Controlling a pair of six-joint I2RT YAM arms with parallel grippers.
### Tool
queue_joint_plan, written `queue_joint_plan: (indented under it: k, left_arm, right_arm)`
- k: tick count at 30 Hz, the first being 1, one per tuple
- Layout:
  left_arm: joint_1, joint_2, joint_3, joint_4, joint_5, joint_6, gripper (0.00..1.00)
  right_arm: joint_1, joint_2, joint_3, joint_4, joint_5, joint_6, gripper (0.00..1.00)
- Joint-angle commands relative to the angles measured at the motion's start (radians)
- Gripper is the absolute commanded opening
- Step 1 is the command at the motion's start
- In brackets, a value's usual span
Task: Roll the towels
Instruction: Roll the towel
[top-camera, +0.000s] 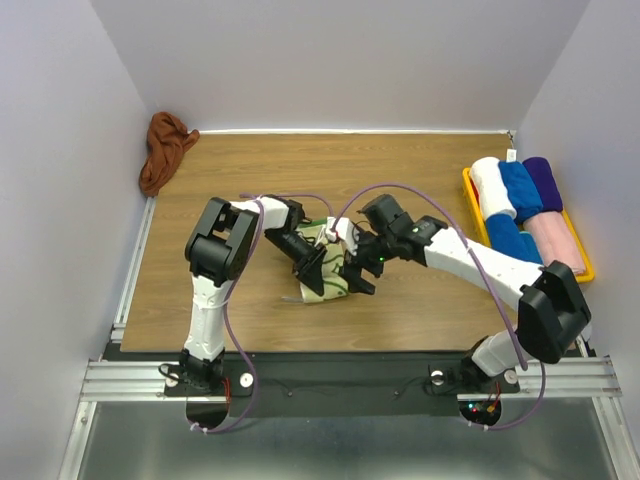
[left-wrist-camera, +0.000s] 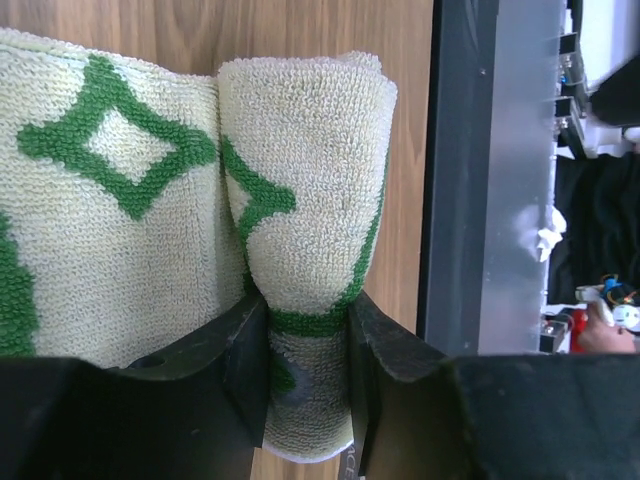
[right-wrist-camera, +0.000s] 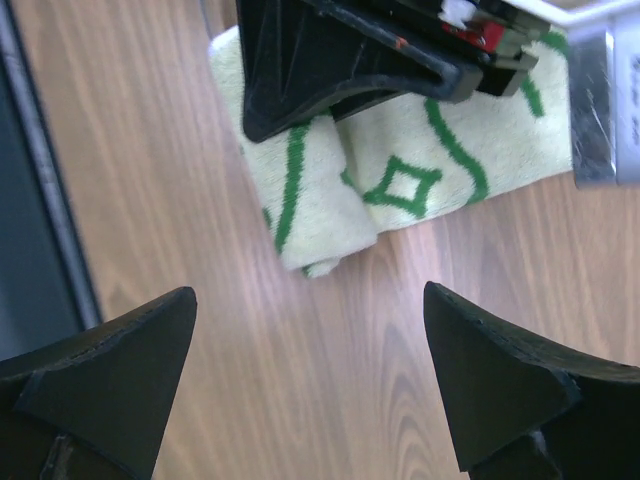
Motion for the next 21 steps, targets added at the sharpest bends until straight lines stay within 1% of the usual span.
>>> queue_joint_plan:
  k: [1, 5, 9, 11, 15, 18, 20, 21]
  left_arm:
    - [0.010, 0.047, -0.003, -0.031, -0.172, 0.081, 0.43]
    - [0.021, 0.073, 0.019, -0.066, -0.186, 0.104, 0.45]
    - [0.026, 0.096, 0.045, -0.078, -0.194, 0.113, 0.45]
    - [0.029, 0.105, 0.053, -0.083, -0.195, 0.120, 0.45]
    - [0.035, 0.121, 0.075, -0.092, -0.205, 0.126, 0.45]
    - [0.043, 0.128, 0.089, -0.095, -0.212, 0.126, 0.45]
    - [0.046, 0.134, 0.112, -0.103, -0.218, 0.127, 0.46]
    - [0.047, 0.142, 0.131, -0.107, -0.223, 0.129, 0.46]
  right_arm:
    - [0.082, 0.011, -0.036, 0.230, 0.165, -0.074, 0.99]
    - [0.168, 0.062, -0.060, 0.279, 0.194, -0.183, 0.97]
    - [0.237, 0.117, -0.062, 0.305, 0.180, -0.220, 0.94]
    - [0.251, 0.143, -0.068, 0.318, 0.173, -0.231, 0.93]
    - [0.260, 0.180, -0.096, 0.351, 0.163, -0.234, 0.86]
    - [0.260, 0.187, -0.129, 0.384, 0.165, -0.237, 0.85]
    - [0.259, 0.198, -0.151, 0.410, 0.172, -0.236, 0.80]
    - [0.260, 0.207, -0.157, 0.419, 0.177, -0.234, 0.72]
